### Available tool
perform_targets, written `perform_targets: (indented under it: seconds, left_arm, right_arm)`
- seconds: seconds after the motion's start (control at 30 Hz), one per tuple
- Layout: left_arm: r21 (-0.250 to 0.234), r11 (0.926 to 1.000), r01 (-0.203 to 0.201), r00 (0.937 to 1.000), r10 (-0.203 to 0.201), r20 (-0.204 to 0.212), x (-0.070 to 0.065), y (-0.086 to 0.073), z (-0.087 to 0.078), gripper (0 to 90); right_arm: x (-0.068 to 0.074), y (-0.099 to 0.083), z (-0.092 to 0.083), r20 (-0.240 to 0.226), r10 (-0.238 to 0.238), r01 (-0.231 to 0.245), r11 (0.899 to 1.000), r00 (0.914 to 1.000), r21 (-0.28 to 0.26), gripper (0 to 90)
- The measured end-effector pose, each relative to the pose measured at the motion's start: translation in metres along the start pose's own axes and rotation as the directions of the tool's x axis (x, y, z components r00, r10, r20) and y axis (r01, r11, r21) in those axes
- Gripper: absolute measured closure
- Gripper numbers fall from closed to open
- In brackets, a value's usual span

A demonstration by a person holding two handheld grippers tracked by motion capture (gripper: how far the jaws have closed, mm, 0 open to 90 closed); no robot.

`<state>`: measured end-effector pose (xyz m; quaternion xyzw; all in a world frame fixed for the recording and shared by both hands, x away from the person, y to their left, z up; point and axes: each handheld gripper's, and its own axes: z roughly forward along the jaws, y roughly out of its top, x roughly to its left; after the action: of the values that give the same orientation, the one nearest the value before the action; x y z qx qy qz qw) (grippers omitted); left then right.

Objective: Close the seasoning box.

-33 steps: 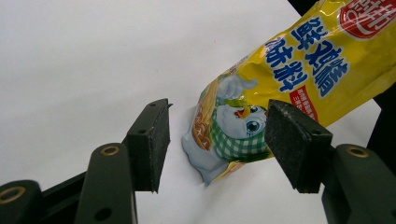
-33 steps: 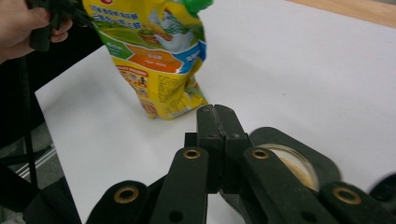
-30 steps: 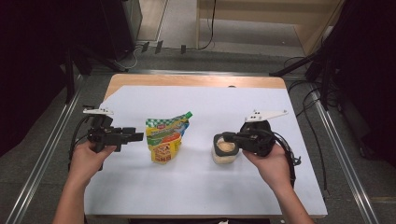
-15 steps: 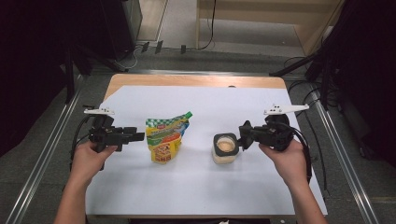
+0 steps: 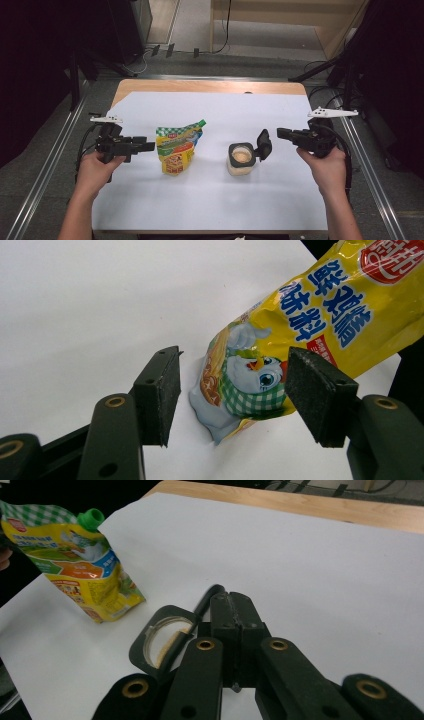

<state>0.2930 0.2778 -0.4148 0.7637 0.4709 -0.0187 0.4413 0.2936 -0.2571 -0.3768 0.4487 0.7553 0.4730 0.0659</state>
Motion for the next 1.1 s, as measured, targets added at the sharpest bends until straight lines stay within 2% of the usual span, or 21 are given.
perform_targets:
  seconds: [0.17, 0.3, 0.43, 0.5, 0.8, 0.93, 1.1]
  left_arm:
    - [0.011, 0.9999, -0.002, 1.0000, 0.002, 0.002, 0.000, 0.000, 0.002, 40.0]
    - [0.010, 0.9999, -0.001, 1.0000, 0.001, 0.004, 0.000, 0.000, 0.002, 40.1]
    - [0.011, 0.9999, -0.002, 1.0000, 0.002, 0.003, 0.000, 0.000, 0.002, 40.1]
    - [0.011, 0.9999, -0.002, 1.0000, 0.002, 0.003, 0.000, 0.000, 0.002, 40.1]
    - [0.019, 0.9998, 0.001, 1.0000, -0.001, 0.005, 0.000, 0.000, 0.004, 39.3]
    - [0.018, 0.9998, 0.000, 1.0000, 0.000, 0.006, 0.000, 0.000, 0.004, 39.3]
    - [0.019, 0.9998, 0.003, 1.0000, -0.003, 0.005, 0.000, 0.000, 0.004, 39.3]
  right_arm:
    - [-0.005, -0.008, 0.013, 0.005, 0.010, -0.010, 0.999, 0.9999, 0.035, 90.0]
    - [-0.004, -0.013, 0.026, -0.005, 0.016, -0.016, 0.997, 0.9999, 0.071, 90.0]
    - [0.000, -0.015, 0.036, -0.014, 0.004, -0.003, 0.995, 0.9999, 0.099, 90.0]
    - [0.002, -0.016, 0.038, -0.006, -0.004, 0.005, 0.995, 1.0000, 0.104, 90.0]
    - [0.003, -0.017, 0.040, -0.022, 0.008, -0.006, 0.995, 0.9997, 0.100, 90.0]
    - [0.007, -0.017, 0.040, -0.018, -0.009, 0.011, 0.996, 0.9998, 0.090, 90.0]
    - [0.010, -0.017, 0.043, -0.043, -0.006, 0.010, 0.996, 0.9991, 0.086, 90.0]
